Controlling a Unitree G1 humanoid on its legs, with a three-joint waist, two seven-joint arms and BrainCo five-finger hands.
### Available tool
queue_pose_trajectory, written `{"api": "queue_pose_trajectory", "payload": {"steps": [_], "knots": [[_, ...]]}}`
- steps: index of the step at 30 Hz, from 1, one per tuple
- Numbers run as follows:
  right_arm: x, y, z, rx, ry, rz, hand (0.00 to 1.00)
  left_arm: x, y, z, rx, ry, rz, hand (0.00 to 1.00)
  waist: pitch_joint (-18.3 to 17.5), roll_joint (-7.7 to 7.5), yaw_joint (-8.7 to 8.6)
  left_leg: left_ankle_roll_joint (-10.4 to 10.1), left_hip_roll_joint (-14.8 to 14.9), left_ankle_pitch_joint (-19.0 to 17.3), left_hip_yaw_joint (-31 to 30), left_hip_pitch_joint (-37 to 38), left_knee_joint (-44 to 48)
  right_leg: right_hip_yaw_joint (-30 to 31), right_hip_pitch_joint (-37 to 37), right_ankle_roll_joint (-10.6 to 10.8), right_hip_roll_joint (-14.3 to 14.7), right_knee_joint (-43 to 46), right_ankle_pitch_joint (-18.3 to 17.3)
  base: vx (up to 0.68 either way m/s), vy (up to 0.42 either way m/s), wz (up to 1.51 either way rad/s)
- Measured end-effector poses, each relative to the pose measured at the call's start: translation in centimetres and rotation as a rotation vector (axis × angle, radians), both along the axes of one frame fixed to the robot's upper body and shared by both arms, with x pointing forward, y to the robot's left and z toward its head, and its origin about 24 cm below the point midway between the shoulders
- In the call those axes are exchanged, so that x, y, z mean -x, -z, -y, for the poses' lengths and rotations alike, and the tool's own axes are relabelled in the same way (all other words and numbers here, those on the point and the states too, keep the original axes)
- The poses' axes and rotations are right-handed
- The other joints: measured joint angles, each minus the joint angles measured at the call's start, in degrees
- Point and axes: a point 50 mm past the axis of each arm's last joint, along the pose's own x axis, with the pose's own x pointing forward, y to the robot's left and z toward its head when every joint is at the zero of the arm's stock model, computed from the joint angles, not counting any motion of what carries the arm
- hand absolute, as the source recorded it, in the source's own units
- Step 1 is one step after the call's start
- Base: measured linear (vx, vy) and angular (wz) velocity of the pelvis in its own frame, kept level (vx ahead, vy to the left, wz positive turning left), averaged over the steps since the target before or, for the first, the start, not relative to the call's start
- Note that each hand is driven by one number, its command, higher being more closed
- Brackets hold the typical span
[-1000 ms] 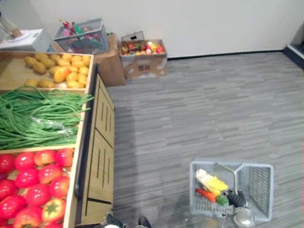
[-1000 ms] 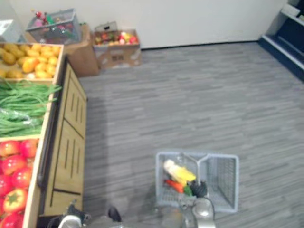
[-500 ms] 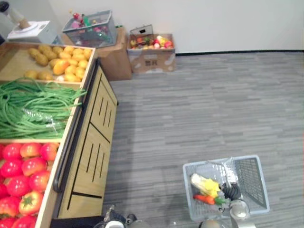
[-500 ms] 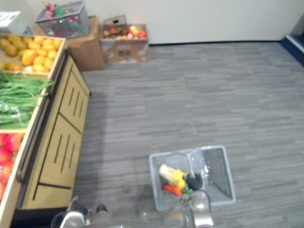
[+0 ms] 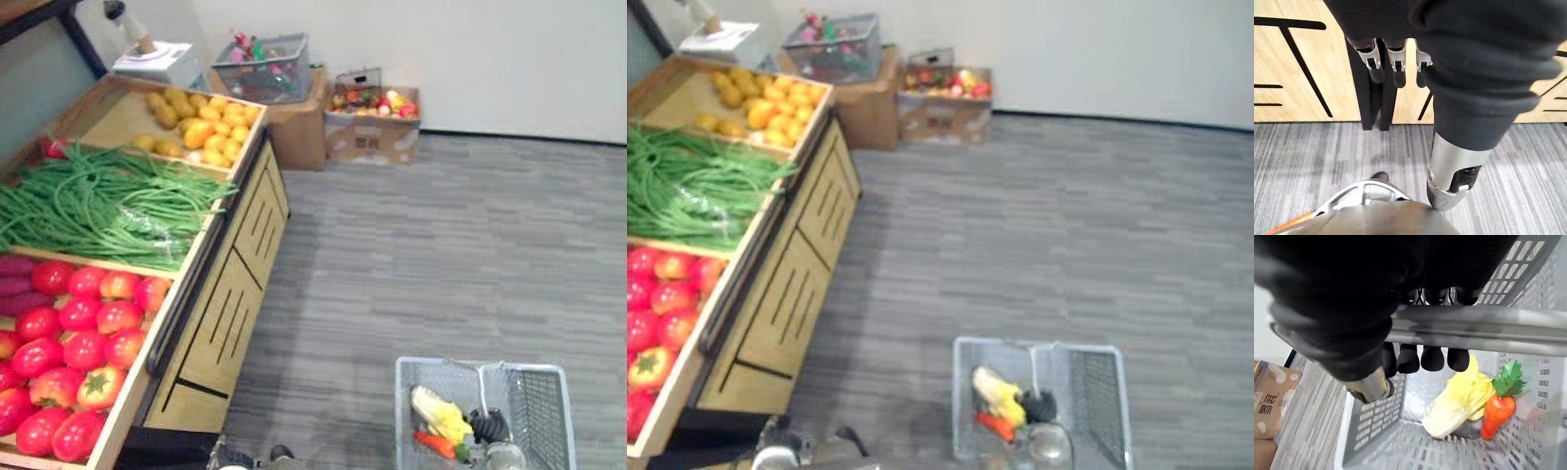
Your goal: Pick vegetable in the basket
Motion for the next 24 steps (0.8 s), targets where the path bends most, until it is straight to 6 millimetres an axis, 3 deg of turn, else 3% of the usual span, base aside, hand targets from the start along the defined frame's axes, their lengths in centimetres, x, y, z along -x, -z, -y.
{"api": "queue_pose_trajectory", "payload": {"steps": [1,2,3,4,5,7,12,14,19,24], "knots": [[-0.1,-0.1,-0.2,-0.006,-0.005,0.012,1.00,0.3,0.1,0.0,-0.002,-0.012,-0.005,0.00,-0.15,-0.29,0.04,-0.33,-0.47,1.03,-0.05,0.93,-1.44,0.20,1.24,-0.53,1.84,-7.98,1.58,-0.06,-0.033,0.18],[-0.2,-0.1,-0.7,-0.021,-0.003,0.035,1.00,0.8,0.0,-0.9,-0.023,-0.040,-0.012,0.00,-0.13,-2.83,-0.01,-0.92,-2.66,2.05,-0.55,2.55,-4.19,-0.04,1.78,0.48,1.97,-13.78,9.74,-0.02,0.004,0.48],[0.8,0.2,-0.1,-0.013,0.024,0.010,1.00,0.8,0.2,-0.4,-0.009,-0.036,-0.028,0.00,-1.09,-0.92,-0.62,-1.54,-2.70,2.14,-1.10,3.93,-7.28,-1.16,2.83,0.40,2.53,-13.12,9.61,0.04,0.035,0.50],[1.3,0.4,0.4,-0.003,0.038,-0.011,1.00,0.8,0.3,0.1,0.004,-0.036,-0.028,0.00,-1.47,-1.06,-0.52,-1.95,-2.98,2.81,-1.28,4.56,-8.54,-1.33,2.74,0.37,2.57,-12.91,9.57,0.10,0.068,0.32],[1.6,0.5,1.2,0.011,0.044,-0.027,1.00,1.0,0.5,0.8,0.021,-0.043,-0.027,0.00,-1.97,0.15,0.19,-1.98,-3.76,3.01,-1.35,5.38,-9.63,-1.27,2.76,0.64,2.14,-12.55,9.37,0.08,0.060,-0.04],[1.8,0.7,1.7,-0.007,0.084,-0.035,1.00,1.2,0.6,1.1,0.031,-0.044,-0.032,0.00,-2.00,0.90,0.04,-1.98,-5.52,3.00,-1.85,5.42,-9.79,-1.34,2.55,1.14,0.46,-11.51,8.98,0.06,0.053,0.02],[2.7,1.9,-0.4,-0.140,0.164,-0.059,1.00,0.9,0.5,1.2,0.026,-0.001,-0.022,0.00,-1.93,0.49,0.24,-1.78,-7.50,2.86,-3.92,4.33,-9.88,-2.70,0.93,1.09,-2.32,-7.99,8.70,0.02,0.058,0.15],[2.6,1.9,-0.1,-0.156,0.197,-0.035,1.00,0.5,0.3,1.0,0.018,0.023,-0.005,0.00,-1.63,-0.32,0.28,-1.56,-8.56,2.72,-5.54,3.55,-9.95,-3.37,0.67,1.76,-3.48,-7.04,7.90,0.01,0.029,0.28],[2.8,2.3,-0.2,-0.161,0.206,-0.044,1.00,0.8,0.4,0.6,0.047,-0.035,0.016,0.00,-1.35,-1.01,1.47,-1.47,-8.64,2.68,-6.88,3.04,-10.35,-2.82,0.40,1.74,-3.44,-6.81,6.66,-0.02,-0.003,0.07],[3.6,2.7,-0.2,-0.166,0.234,-0.065,1.00,1.8,0.8,0.6,0.079,-0.115,0.004,0.00,-1.63,-0.72,1.56,-1.27,-8.58,2.82,-8.22,2.30,-10.36,-2.98,0.41,1.44,-3.04,-7.68,6.50,-0.03,-0.012,0.07]]}}
